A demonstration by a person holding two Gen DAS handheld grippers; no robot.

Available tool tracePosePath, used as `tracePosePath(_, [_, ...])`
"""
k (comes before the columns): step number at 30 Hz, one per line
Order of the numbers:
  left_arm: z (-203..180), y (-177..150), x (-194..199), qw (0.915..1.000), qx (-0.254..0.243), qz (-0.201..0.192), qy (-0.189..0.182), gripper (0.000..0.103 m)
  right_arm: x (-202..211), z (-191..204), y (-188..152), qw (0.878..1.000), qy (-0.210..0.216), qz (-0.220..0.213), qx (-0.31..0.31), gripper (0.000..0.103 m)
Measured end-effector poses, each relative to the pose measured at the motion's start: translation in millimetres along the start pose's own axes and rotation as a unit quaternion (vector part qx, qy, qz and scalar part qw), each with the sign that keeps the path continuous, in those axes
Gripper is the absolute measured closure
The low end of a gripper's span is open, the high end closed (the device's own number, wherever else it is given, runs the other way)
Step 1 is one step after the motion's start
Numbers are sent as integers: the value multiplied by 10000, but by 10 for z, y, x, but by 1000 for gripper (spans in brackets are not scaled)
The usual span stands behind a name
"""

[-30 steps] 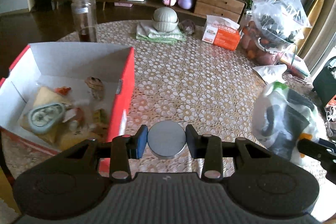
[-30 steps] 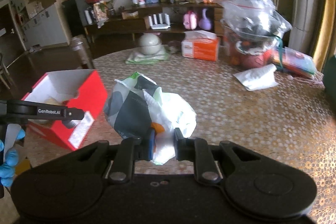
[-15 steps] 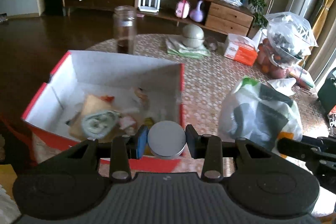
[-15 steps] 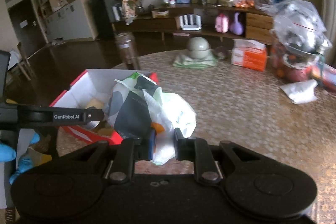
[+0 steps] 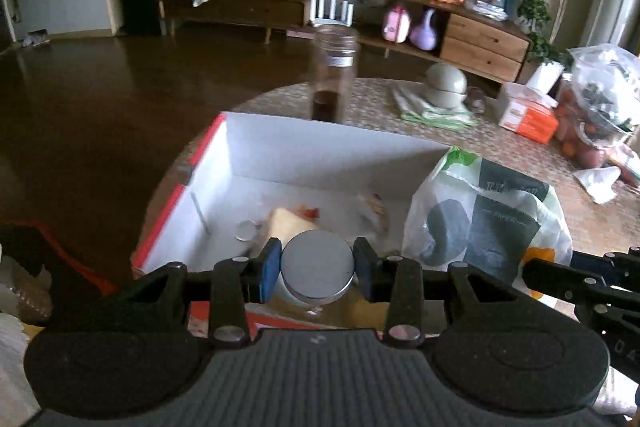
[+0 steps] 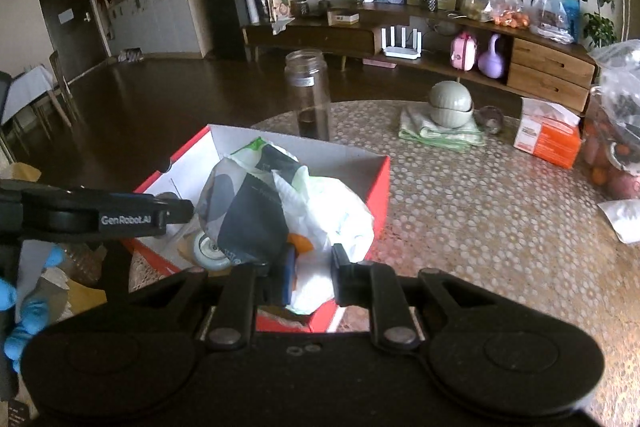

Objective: Organize objects
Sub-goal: 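Carry the tin with the left tool and the bag with the right tool over the box, then open the left tool to drop the grey tin into the box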

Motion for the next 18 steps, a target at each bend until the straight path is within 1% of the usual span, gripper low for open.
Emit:
tracePosePath(8, [334,80,-377,9991,139,162,360,65,-532,124,75,9995,-230,214,54,85])
tracePosePath(12, [417,82,-628,9981,171,318,500,65,-801,153,52,9985,-396,363,100,85])
tracePosePath(18, [471,51,-935,9966,66,490,666,65,-1079,177,30,9973,-464,536,176,85])
Point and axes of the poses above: each gripper's, at about its wrist camera, not at the fingertips, and x roughly against the way its jaws point, z to its left, y to its top, the point moved 3 cm from there along -x, roughly the way its jaws point, and after that the axes turned 5 degrees about -z, right-handed, at the moved point
